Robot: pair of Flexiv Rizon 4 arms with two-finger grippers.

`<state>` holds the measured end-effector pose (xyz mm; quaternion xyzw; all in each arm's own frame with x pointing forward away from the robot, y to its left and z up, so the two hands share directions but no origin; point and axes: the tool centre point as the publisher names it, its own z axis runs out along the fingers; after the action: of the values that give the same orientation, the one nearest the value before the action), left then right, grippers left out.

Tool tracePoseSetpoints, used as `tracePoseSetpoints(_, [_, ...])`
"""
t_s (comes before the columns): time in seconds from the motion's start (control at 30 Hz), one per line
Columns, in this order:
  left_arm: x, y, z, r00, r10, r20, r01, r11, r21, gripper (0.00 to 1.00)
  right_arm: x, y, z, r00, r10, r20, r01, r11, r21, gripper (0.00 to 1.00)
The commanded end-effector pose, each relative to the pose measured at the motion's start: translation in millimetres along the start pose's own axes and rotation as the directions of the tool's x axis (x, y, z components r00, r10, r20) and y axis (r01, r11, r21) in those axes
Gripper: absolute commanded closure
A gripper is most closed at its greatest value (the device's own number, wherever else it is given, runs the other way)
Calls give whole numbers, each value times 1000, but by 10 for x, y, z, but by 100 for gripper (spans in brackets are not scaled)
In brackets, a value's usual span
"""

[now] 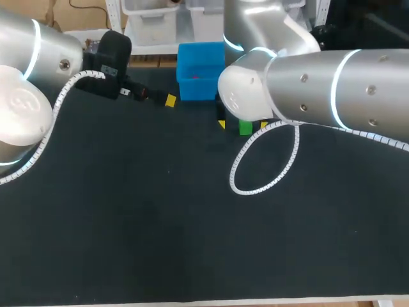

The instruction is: Use the left arm to pick the red cube and place it into the blue plastic box first, then use the right arm to grasp the green cube and put it into the same blue plastic box after the first action is fully finished.

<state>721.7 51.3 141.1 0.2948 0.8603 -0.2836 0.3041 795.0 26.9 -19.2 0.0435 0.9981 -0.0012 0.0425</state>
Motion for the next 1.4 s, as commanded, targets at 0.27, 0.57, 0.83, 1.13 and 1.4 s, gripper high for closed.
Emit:
tracePoseSetpoints(0.27, [15,14,1,1000,3,8,-3,1000,6,0,58,-22,80,999,-28,-20,28,1000,-6,0])
tracePoseSetpoints(0.57, [15,14,1,1000,3,8,-3,1000,6,0,88,-58,95,999,-48,-21,48,999,-6,100])
tracePoseSetpoints(0.83, [15,14,1,1000,3,8,-3,1000,6,0,175,-188,-67,998,-52,-18,53,999,14,100])
tracePoseSetpoints(1.13, [15,14,1,1000,3,8,-3,1000,6,0,168,-369,-523,997,-67,34,66,997,32,100])
tracePoseSetpoints(1.4, [15,14,1,1000,3,8,-3,1000,6,0,10,-419,-901,992,-94,86,93,995,22,100])
